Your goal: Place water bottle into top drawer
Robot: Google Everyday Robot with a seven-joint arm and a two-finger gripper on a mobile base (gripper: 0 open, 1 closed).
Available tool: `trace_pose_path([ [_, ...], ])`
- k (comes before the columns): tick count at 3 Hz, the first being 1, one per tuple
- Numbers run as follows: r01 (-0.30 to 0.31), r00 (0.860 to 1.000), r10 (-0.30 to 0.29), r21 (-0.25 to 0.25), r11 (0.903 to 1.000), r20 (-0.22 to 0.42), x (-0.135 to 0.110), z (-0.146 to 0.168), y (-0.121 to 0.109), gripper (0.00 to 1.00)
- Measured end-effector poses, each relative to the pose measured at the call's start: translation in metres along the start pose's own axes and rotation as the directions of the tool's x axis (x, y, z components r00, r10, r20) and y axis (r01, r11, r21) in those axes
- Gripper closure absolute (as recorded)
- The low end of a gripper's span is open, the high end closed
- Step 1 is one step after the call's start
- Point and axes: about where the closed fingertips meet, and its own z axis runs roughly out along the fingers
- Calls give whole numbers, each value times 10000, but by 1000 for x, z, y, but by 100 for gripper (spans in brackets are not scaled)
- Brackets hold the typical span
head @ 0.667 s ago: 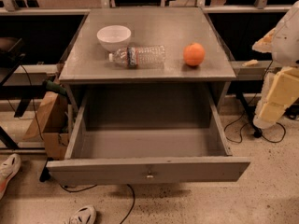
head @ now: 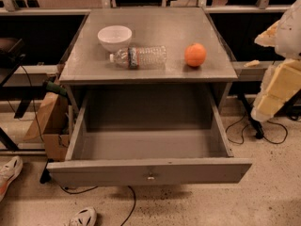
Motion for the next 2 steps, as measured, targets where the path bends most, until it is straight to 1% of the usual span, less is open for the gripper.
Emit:
trace_pose_path([
  [1, -715, 9930, 679, 346, 9968, 964, -20, 1, -34, 0],
  [2, -1290, 9726, 1173, 462, 9906, 2007, -60, 13, -76, 0],
])
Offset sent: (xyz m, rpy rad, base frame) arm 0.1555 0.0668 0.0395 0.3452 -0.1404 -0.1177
